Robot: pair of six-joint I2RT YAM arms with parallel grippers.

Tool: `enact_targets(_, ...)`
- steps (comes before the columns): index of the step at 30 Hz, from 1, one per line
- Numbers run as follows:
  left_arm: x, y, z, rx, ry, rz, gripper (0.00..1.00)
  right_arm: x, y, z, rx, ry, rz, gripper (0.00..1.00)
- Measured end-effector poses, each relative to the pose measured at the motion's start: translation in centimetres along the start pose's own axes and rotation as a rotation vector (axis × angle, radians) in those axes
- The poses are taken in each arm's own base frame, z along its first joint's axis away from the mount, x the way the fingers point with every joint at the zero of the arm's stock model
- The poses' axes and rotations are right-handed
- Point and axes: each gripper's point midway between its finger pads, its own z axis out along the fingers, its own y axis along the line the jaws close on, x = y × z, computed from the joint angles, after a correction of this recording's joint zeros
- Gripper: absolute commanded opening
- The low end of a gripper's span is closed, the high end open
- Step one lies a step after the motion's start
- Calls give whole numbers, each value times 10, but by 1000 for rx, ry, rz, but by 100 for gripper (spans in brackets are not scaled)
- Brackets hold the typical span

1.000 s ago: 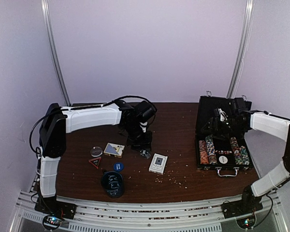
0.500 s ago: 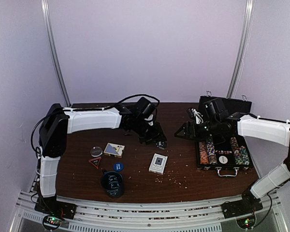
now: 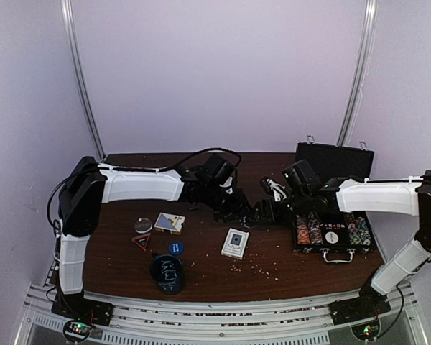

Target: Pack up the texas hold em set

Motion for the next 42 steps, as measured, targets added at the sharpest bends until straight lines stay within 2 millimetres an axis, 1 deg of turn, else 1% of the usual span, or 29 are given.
enact_targets(3, 4, -4, 2, 12, 2, 0, 25, 7, -2, 6, 7, 21, 13, 76)
enact_targets(7, 6, -8, 1, 24, -3, -3, 25, 9, -4, 8, 9, 27, 23, 72)
enact_targets(13, 4, -16, -3, 49, -18, -7, 25, 7, -6, 11, 16, 20, 42, 57)
enact_targets(18, 4, -16, -2, 56, -27, -13, 25, 6, -3, 11, 3, 13, 61, 45)
enact_targets(26, 5, -16, 0, 72, -39, -18, 25, 7, 1, 12, -15, 16, 98, 19)
enact_targets(29, 5, -16, -1, 74, -41, -16, 27, 6, 1, 11, -14, 11, 104, 12)
enact_targets(30, 5, -16, -1, 73, -41, -16, 30, 6, 1, 11, -13, 10, 106, 10)
enact_targets(31, 5, -16, -1, 73, -41, -16, 36, 6, 1, 11, -12, 10, 107, 9)
enact_targets(32, 5, -17, -1, 75, -42, -16, 44, 5, 1, 11, -11, 8, 107, 9)
enact_targets(34, 5, -18, -1, 79, -46, -10, 63, 5, 0, 9, -6, 4, 107, 8)
enact_targets(35, 4, -19, -2, 78, -52, -9, 71, 4, 0, 8, 0, -1, 105, 8)
enact_targets(36, 3, -19, -3, 76, -58, -6, 75, 4, -1, 6, 10, -6, 105, 8)
enact_targets(40, 1, -21, -17, 46, -87, 27, 82, -1, -8, -4, 72, -38, 80, 7)
enact_targets(42, -1, -19, -31, 10, -107, 45, 83, -8, -15, -13, 128, -65, 63, 7)
